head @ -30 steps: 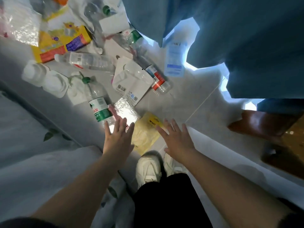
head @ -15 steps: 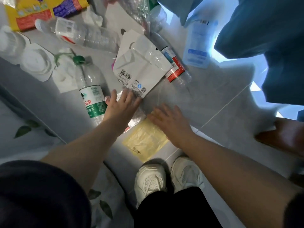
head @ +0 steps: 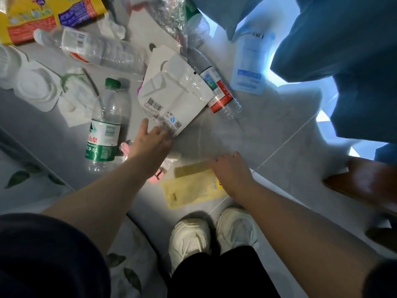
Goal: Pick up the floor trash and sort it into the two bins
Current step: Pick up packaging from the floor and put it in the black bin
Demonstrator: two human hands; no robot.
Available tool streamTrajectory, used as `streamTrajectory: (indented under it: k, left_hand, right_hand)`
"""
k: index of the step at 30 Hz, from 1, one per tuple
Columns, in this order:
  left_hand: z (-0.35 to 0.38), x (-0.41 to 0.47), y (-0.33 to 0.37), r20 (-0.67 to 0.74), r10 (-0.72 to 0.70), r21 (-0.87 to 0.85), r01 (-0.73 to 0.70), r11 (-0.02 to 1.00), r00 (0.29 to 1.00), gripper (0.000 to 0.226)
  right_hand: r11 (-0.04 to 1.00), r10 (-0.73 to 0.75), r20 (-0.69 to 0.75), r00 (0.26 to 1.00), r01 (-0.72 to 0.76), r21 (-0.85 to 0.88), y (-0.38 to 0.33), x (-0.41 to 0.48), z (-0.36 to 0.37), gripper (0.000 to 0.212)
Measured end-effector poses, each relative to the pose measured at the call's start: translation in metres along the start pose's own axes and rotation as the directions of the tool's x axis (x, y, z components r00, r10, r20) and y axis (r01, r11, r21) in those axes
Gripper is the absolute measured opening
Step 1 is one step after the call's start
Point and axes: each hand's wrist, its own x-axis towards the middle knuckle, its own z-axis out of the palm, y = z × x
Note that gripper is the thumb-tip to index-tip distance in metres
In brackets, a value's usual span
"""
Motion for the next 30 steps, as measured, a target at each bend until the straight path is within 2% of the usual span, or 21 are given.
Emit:
streamTrajectory:
  k: [2,4,5,7,9,11,14,17,22,30]
  left_hand:
    - [-0.013,-0.013,0.0,0.088,-0.014,-0.12,0.024,0.993,0.996,0.047]
    - [-0.035,-0.036,-0.004,0.107,-0.045,-0.257,0.071,0.964,0.993,0.061]
    - [-0.047,-0.05,-0.006,0.071,-0.077,-0.352,0.097,0.931,0.995,0.053]
    - [-0.076,-0.081,-0.011,0.005,-0.198,-0.566,0.166,0.807,0.98,0.021]
    - [-0.107,-0.112,-0.017,-0.013,-0.288,-0.704,0.196,0.682,0.957,0.014]
    - [-0.142,-0.147,-0.026,0.003,-0.305,-0.788,0.189,0.586,0.952,0.006]
    - [-0.197,-0.196,-0.04,0.028,-0.326,-0.835,0.202,0.512,0.945,0.007]
    - [-0.24,-0.239,-0.052,0.059,-0.385,-0.851,0.248,0.464,0.921,0.013]
    - [-0.294,-0.293,-0.056,0.114,-0.38,-0.861,0.282,0.423,0.918,0.008]
    - [-0.389,-0.339,-0.003,0.121,-0.296,-0.908,0.226,0.352,0.947,0.012]
  right_hand:
    - [0.995,0.031,0.079,0.996,-0.038,0.094,0.011,-0.018,-0.015,0.028]
    - [0.986,0.088,0.068,0.994,-0.096,0.136,0.02,-0.044,-0.04,0.026]
    - [0.977,0.109,0.063,0.992,-0.119,0.175,0.023,-0.06,-0.054,0.024]
    - [0.944,0.158,0.098,0.982,-0.18,0.278,0.028,-0.092,-0.085,0.017]
    - [0.896,0.219,0.112,0.969,-0.245,0.37,0.029,-0.124,-0.117,0.013]
    - [0.829,0.277,0.104,0.955,-0.293,0.477,0.028,-0.158,-0.151,0.013]
    - [0.658,0.39,0.092,0.916,-0.347,0.669,0.022,-0.21,-0.197,0.013]
    - [0.503,0.488,0.1,0.867,-0.373,0.78,0.013,-0.261,-0.229,0.011]
    - [0.32,0.593,0.165,0.788,-0.419,0.85,-0.002,-0.34,-0.259,0.016]
    - [0.04,0.723,0.221,0.655,-0.359,0.933,-0.009,-0.447,-0.279,0.013]
